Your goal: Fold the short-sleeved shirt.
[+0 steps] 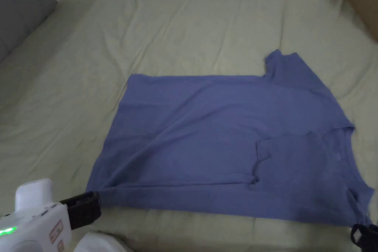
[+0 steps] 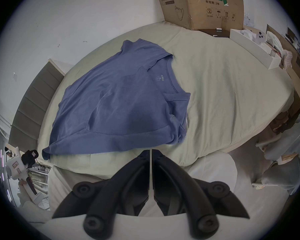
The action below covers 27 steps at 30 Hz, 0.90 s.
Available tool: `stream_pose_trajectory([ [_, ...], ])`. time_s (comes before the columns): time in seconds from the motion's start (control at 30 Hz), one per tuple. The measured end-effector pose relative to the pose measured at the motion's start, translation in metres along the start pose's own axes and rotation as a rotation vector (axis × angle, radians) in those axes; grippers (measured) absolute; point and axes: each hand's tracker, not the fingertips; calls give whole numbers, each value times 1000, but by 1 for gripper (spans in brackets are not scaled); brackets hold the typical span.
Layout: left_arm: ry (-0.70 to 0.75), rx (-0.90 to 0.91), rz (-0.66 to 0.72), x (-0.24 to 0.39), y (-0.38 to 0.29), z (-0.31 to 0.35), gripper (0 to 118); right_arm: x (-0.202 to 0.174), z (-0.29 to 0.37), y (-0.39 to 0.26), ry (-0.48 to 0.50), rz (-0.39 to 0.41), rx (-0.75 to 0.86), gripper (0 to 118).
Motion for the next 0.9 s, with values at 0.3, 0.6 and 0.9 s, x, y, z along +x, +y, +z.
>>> stream_pose_trajectory([
  [0.3,-51,-127,-61,9,-3,-46,4,2,-13,5,0,15,-39,3],
  [0.6,-29,-109,-117,16,6,-26,4,6,-37,36,-68,160,-25,101],
  [0.9,-21,-117,-126,21,9,-22,4,11,-58,41,-96,201,-108,6],
])
